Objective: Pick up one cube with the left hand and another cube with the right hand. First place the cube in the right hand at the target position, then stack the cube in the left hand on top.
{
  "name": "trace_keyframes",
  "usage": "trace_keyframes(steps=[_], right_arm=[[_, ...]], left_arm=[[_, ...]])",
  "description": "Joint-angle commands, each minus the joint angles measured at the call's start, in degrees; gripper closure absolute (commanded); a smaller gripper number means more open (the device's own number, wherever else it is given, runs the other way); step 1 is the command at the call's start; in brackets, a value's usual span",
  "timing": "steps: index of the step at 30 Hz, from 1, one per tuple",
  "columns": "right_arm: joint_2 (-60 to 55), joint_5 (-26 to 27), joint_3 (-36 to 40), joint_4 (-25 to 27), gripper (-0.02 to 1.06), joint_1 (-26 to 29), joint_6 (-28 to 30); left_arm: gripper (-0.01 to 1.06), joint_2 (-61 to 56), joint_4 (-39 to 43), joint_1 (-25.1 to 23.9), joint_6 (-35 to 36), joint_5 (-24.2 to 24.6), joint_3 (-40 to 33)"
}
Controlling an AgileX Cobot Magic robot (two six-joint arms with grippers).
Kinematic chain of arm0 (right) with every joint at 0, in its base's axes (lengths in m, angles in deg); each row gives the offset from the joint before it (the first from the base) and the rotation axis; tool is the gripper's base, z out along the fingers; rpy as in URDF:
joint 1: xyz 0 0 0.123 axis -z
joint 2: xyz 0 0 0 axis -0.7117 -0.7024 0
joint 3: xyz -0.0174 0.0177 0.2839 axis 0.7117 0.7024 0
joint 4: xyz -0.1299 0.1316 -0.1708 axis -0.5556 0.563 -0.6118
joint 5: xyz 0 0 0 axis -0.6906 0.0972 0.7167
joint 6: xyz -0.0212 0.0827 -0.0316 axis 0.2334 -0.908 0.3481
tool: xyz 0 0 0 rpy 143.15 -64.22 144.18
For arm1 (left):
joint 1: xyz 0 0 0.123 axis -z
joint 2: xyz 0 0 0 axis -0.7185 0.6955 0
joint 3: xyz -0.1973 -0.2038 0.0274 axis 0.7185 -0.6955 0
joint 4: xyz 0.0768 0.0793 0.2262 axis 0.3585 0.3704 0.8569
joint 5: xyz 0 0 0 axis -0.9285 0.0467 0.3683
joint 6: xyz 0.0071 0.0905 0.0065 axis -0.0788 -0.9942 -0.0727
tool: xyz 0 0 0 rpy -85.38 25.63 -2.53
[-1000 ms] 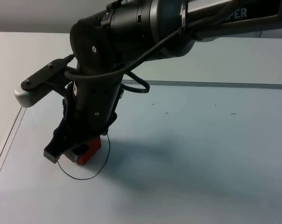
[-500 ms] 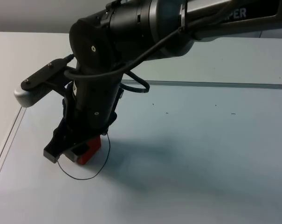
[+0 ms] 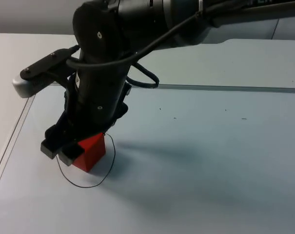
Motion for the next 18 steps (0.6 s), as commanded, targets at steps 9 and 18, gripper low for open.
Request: trace_keyframes(steps=[9, 18], right_arm=[[15.21, -0.82, 0.13, -1.68, 0.26, 0.99, -0.23], [34.01, -0.40, 0.13, -1.68, 0.26, 4.91, 1.07]], left_arm=[[1.05, -0.17, -1.39, -0.08, 0.38, -1.41, -0.01], [1.05, 0.71, -1.75, -0.08, 0.38, -2.24, -0.01]])
